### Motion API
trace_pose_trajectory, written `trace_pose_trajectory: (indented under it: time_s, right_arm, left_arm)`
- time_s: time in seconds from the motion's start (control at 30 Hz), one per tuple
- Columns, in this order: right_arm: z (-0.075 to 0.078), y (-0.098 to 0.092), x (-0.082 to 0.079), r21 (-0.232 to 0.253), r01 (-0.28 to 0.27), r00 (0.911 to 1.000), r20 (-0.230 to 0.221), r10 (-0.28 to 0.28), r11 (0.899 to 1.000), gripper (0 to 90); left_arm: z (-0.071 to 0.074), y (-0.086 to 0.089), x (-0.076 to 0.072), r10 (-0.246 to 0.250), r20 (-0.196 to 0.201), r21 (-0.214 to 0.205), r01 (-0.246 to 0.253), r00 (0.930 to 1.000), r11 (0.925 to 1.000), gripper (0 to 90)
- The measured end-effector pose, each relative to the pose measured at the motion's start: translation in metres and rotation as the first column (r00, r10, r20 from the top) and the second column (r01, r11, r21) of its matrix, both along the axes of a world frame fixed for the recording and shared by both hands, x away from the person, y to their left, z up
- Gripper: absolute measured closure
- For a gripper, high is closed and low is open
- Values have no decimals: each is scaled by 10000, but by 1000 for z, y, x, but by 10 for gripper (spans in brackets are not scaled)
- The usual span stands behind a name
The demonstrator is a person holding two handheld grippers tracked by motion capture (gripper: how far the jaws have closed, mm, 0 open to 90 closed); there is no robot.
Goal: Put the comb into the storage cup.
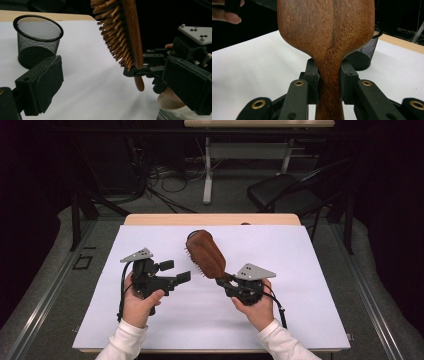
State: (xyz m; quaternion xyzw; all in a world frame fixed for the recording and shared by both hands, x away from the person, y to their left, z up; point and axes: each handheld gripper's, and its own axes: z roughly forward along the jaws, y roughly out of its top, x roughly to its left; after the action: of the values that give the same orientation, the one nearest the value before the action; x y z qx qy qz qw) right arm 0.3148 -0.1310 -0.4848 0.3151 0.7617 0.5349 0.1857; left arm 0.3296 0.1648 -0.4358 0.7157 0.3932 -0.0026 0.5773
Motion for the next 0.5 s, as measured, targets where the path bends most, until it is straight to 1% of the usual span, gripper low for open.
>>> trace_pose_trajectory:
  time_s: [0.1, 0.17, 0.33, 0.5]
  right_arm:
    - [-1, 1, 0, -24, -9, 10000, 35, 9, 10000, 723]
    - [-1, 1, 0, -28, -19, 10000, 66, 19, 10000, 722]
    - [-1, 1, -1, -12, -1, 10000, 89, 1, 10000, 723]
    - [-1, 2, -1, -20, -10, 9999, 127, 10, 10000, 723]
  left_arm:
    - [4, -3, 3, -92, -149, -91, 91, 9998, 9999, 37]
    - [6, -5, 5, -112, -171, -102, 110, 9998, 9999, 37]
    - [9, -10, 10, -114, -274, 5, 114, 9996, 9999, 37]
    - [12, -14, 15, -133, -404, 13, 134, 9991, 9999, 53]
